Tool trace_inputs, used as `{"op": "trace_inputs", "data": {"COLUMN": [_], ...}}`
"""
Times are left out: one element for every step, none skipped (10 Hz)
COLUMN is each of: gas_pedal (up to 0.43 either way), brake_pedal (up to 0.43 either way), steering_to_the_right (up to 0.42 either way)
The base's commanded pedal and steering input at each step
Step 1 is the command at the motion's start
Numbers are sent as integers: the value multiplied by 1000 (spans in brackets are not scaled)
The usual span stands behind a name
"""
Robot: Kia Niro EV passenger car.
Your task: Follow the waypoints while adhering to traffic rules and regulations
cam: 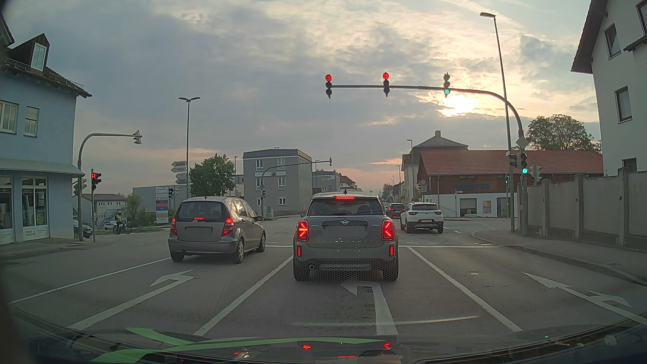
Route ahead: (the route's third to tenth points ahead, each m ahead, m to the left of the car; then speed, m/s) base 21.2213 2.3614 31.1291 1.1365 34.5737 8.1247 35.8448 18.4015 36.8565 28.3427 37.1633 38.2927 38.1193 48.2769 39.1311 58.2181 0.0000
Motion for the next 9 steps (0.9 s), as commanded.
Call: {"op": "trace_inputs", "data": {"gas_pedal": [0, 0, 0, 0, 0, 0, 0, 0, 0], "brake_pedal": [238, 238, 238, 238, 238, 238, 238, 238, 238], "steering_to_the_right": [-11, -11, -10, -11, -11, -11, -10, -10, -11]}}
